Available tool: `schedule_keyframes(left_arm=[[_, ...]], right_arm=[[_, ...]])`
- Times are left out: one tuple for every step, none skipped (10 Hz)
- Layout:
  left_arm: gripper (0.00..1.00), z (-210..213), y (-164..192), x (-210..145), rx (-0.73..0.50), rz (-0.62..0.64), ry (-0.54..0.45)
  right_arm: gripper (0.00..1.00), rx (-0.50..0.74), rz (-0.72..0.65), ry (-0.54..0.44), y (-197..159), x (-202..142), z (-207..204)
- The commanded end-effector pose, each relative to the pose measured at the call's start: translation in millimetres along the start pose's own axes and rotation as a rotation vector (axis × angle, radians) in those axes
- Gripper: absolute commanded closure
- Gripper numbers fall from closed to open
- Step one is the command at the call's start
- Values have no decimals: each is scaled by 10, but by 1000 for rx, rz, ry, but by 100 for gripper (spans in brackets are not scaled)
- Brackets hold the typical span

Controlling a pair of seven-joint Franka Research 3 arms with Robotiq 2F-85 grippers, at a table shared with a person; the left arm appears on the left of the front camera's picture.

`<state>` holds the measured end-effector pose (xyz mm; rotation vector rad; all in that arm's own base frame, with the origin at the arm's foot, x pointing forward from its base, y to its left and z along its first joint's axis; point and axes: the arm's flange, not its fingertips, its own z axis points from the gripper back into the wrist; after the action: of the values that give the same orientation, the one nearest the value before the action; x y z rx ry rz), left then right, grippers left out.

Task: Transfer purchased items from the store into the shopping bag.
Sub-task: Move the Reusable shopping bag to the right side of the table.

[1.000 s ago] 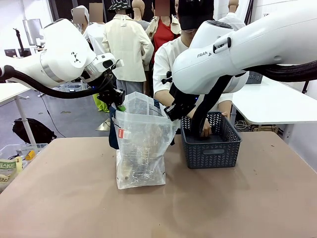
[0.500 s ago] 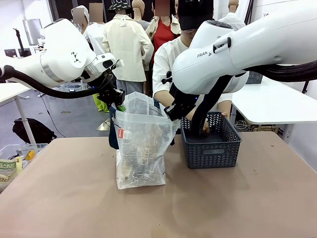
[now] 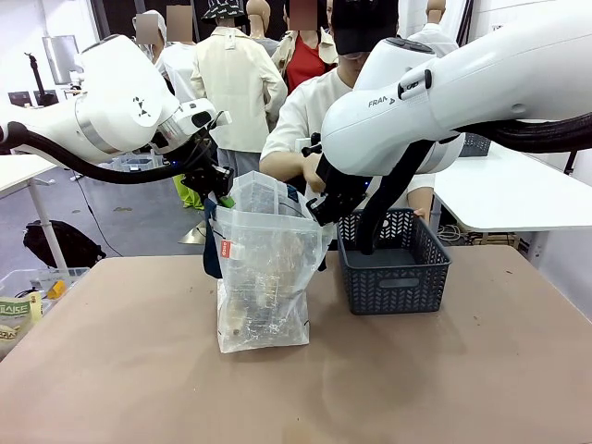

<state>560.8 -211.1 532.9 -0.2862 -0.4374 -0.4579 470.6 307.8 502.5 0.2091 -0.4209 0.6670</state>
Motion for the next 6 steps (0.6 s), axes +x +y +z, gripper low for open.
schedule_keyframes(left_arm=[[100, 18, 13, 4, 2, -3, -3], [100, 18, 13, 4, 2, -3, -3], [100, 18, 13, 4, 2, -3, -3], [100, 18, 13, 4, 2, -3, -3], [100, 18, 13, 4, 2, -3, -3], [100, 18, 13, 4, 2, -3, -3]], right_arm=[[100, 2, -3, 0, -2, -2, 4], [100, 2, -3, 0, -2, -2, 4], [100, 2, -3, 0, -2, -2, 4], [100, 2, -3, 0, -2, -2, 4], [100, 2, -3, 0, -2, -2, 4], [100, 2, -3, 0, -2, -2, 4]])
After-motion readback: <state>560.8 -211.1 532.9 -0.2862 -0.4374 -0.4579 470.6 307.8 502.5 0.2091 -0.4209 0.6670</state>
